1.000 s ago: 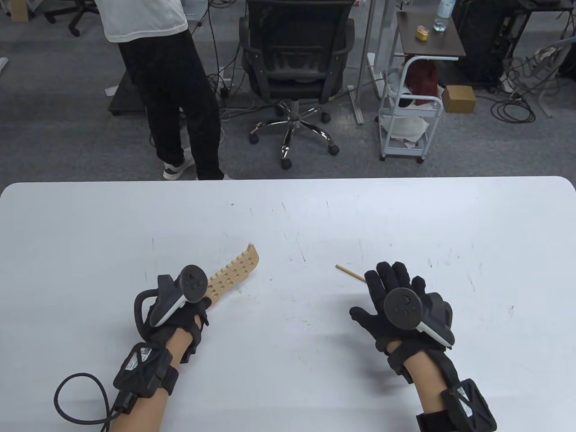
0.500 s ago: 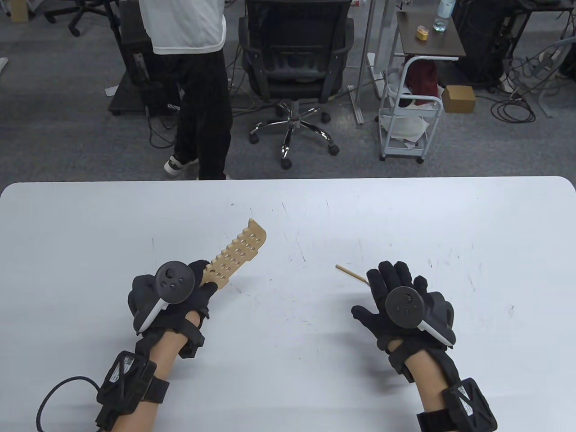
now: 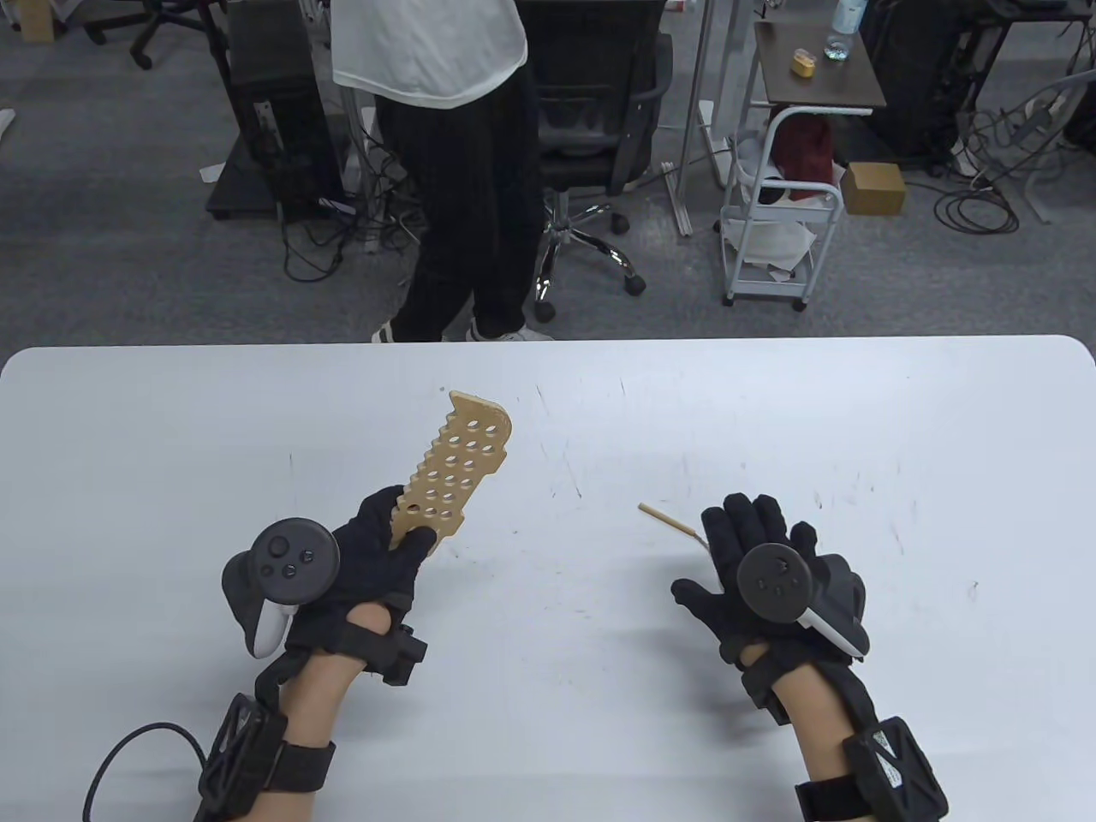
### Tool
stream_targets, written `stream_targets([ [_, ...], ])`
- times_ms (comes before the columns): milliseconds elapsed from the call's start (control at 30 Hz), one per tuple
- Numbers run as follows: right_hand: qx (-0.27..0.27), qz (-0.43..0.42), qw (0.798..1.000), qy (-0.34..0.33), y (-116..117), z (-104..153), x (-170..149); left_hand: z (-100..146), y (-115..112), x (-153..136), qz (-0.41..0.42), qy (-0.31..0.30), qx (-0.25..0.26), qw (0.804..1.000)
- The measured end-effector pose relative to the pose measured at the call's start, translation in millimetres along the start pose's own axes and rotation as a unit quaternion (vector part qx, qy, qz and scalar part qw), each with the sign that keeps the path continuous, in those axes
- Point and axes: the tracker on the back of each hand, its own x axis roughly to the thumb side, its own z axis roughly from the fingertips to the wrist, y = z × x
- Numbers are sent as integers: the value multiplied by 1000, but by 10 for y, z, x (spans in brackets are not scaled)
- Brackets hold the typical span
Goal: Thread rope through all holes on crocodile lacing toy
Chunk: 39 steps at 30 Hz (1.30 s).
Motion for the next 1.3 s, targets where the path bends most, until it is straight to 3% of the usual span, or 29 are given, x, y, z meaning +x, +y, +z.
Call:
stream_targets([
  [333,-3,13,1000,-6,33,-23,53,39,-121,-294,102,-18,6,995],
  [600,-15,38,999,-11,51,1,133,103,-129,-441,123,-15,8,992],
  [1133,-44,58,997,-12,-31,18,256,115,-107,-453,152,-13,11,988],
  [1300,-57,74,996,-4,-111,-98,336,111,-88,-449,159,-13,12,987],
])
